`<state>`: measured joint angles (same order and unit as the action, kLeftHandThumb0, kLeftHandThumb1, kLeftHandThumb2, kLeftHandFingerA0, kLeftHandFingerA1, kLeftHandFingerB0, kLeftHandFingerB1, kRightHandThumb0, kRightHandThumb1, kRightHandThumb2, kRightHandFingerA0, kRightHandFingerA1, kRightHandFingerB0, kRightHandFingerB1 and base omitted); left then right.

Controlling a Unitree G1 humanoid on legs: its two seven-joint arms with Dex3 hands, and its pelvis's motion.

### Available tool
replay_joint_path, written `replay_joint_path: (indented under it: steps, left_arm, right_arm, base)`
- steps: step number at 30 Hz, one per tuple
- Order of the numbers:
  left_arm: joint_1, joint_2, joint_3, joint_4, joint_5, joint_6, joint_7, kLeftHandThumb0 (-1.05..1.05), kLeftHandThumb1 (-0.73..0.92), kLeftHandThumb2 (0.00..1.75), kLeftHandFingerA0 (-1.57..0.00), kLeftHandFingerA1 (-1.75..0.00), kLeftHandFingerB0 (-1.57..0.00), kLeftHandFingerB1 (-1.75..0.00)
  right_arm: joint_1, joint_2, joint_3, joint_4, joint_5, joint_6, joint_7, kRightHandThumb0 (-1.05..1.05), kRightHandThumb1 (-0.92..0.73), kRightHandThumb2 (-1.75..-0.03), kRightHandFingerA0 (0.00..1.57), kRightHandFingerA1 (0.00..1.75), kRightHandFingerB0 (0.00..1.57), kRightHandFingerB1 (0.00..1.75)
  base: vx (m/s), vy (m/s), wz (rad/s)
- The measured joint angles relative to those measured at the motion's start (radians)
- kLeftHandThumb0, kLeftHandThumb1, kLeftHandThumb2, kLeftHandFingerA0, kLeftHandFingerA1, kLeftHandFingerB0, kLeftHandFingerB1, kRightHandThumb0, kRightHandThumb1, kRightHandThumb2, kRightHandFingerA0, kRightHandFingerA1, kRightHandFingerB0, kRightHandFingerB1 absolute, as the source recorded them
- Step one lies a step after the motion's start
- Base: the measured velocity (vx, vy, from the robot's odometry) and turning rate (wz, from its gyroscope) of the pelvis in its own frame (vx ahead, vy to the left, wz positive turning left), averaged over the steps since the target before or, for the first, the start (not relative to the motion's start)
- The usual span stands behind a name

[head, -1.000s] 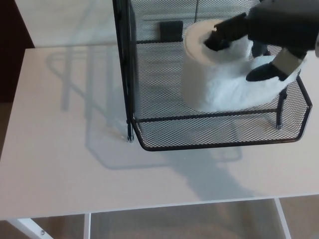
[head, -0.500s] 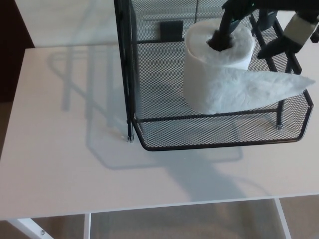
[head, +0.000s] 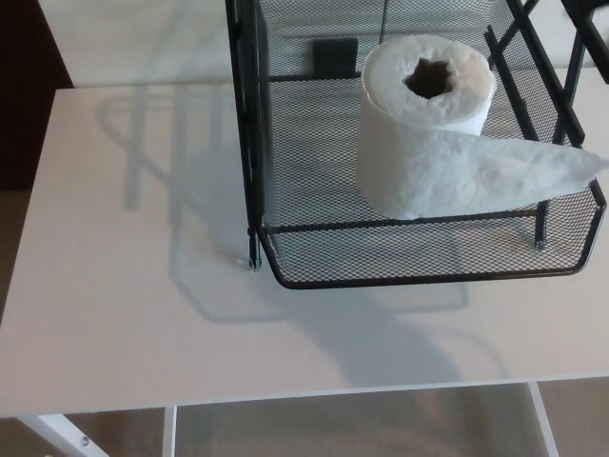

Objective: The robot walks towards a desk on which a file tray is kept in the middle and a toilet paper roll is kept on its right. The robot uses its right hand to hook on finger in the gap of the roll and grabs it, lifts it and places it on the tray.

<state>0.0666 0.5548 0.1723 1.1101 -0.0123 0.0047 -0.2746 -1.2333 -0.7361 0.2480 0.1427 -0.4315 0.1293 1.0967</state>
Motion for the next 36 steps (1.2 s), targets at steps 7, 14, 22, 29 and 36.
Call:
replay_joint_path:
  steps: [7,14,22,29,36]
  left_arm:
    - [-0.002,-0.001,-0.003,0.0,-0.001,0.0,-0.001,-0.62,0.92,0.67,-0.29,-0.6,-0.29,-0.49]
    - [-0.001,-0.001,0.0,-0.005,-0.001,0.0,-0.001,-0.57,0.91,0.67,-0.27,-0.58,-0.28,-0.49]
    - [-0.002,-0.001,0.001,-0.005,-0.002,0.0,-0.001,-0.6,0.92,0.69,-0.3,-0.58,-0.3,-0.5]
    - [-0.003,-0.002,0.001,-0.005,-0.002,0.0,-0.001,-0.59,0.92,0.69,-0.3,-0.57,-0.31,-0.48]
    - [-0.003,-0.002,0.001,-0.005,-0.002,0.0,-0.001,-0.6,0.92,0.7,-0.28,-0.54,-0.3,-0.46]
  right_arm:
    - [0.074,-0.1,-0.224,-0.017,0.059,0.036,0.02,-0.31,-0.61,-0.58,0.72,0.66,0.44,0.36]
    - [0.241,-0.154,-0.413,0.001,0.091,0.031,0.023,-0.57,-0.56,-0.58,0.98,0.61,0.52,0.4]
    - [0.54,-0.174,-0.654,0.124,0.126,-0.013,-0.035,-0.53,-0.53,-0.56,1.02,1.18,0.31,0.58]
    - [0.737,-0.143,-0.809,0.251,0.144,-0.033,-0.11,-0.45,-0.57,-0.6,0.78,1.28,0.19,0.69]
    - [0.848,-0.078,-0.915,0.333,0.16,-0.041,-0.184,-0.55,-0.75,-0.55,0.24,1.38,0.02,0.82]
  base:
    - [0.0,0.0,0.0]
    - [0.0,0.0,0.0]
    - [0.0,0.0,0.0]
    - [0.0,0.0,0.0]
    - [0.0,0.0,0.0]
